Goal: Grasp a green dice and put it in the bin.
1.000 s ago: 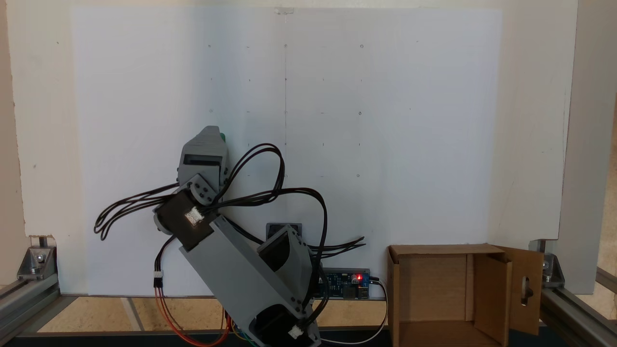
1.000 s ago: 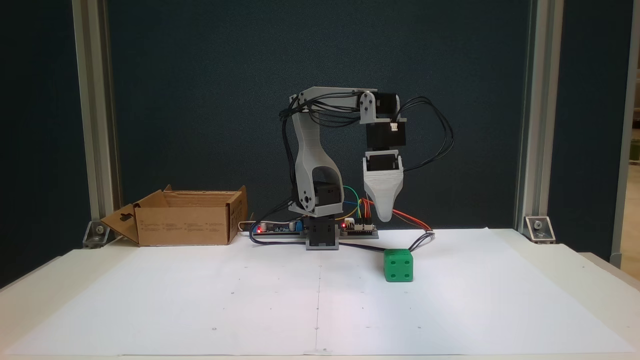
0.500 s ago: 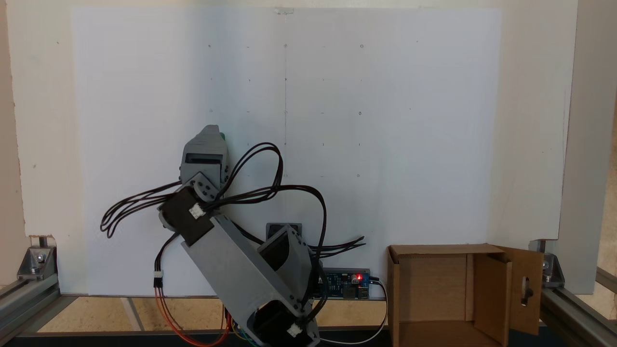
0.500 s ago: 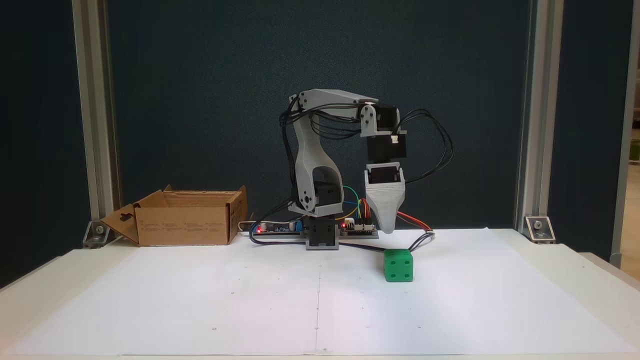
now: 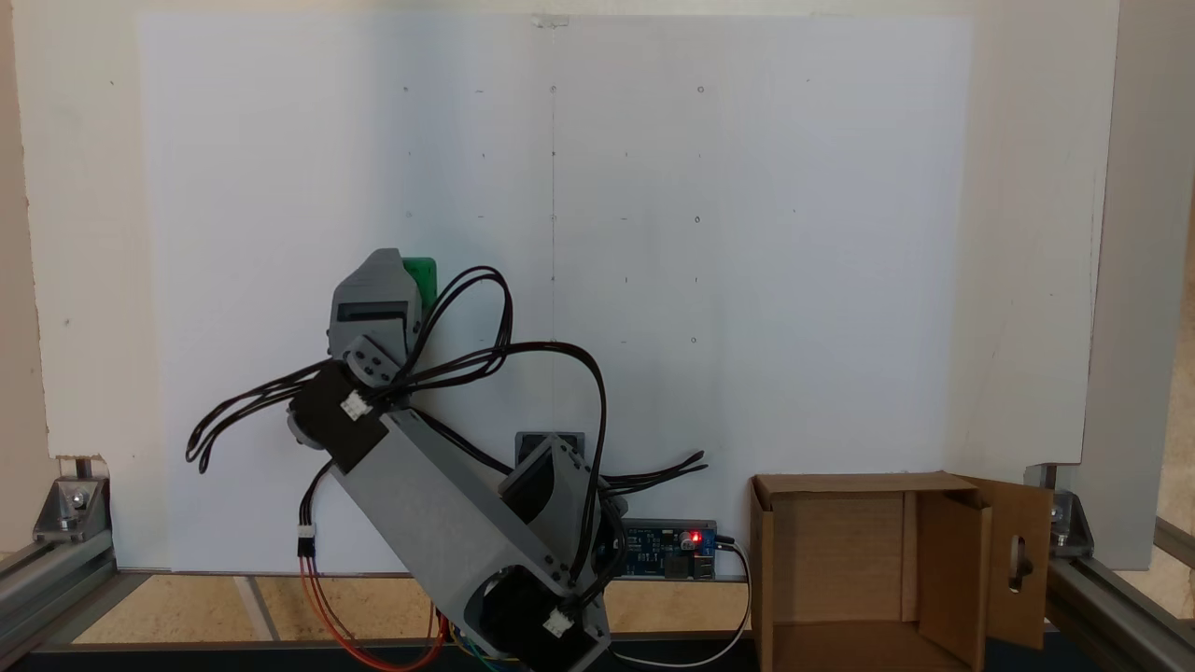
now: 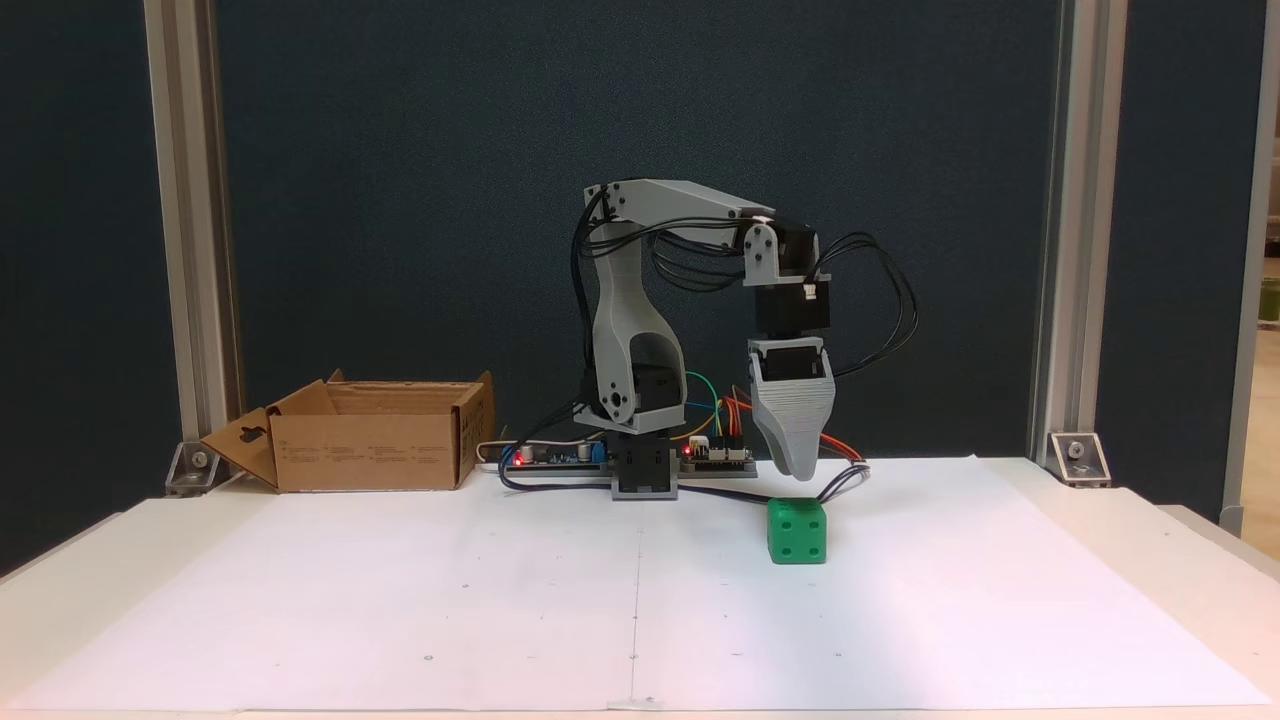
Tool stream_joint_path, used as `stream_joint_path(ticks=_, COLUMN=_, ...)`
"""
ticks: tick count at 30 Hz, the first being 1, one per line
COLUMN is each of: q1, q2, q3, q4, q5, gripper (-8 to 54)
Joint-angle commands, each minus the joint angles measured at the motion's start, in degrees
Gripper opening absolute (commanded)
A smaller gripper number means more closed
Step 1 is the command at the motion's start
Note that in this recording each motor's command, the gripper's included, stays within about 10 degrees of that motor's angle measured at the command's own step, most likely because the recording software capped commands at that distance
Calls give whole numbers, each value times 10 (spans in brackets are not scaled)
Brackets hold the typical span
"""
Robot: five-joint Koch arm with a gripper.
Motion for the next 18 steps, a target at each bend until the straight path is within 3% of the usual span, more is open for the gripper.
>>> stream_joint_path(ticks=1, q1=1, q2=2, q3=-13, q4=-11, q5=45, gripper=417)
stream_joint_path(ticks=18, q1=19, q2=-51, q3=-13, q4=-39, q5=54, gripper=426)
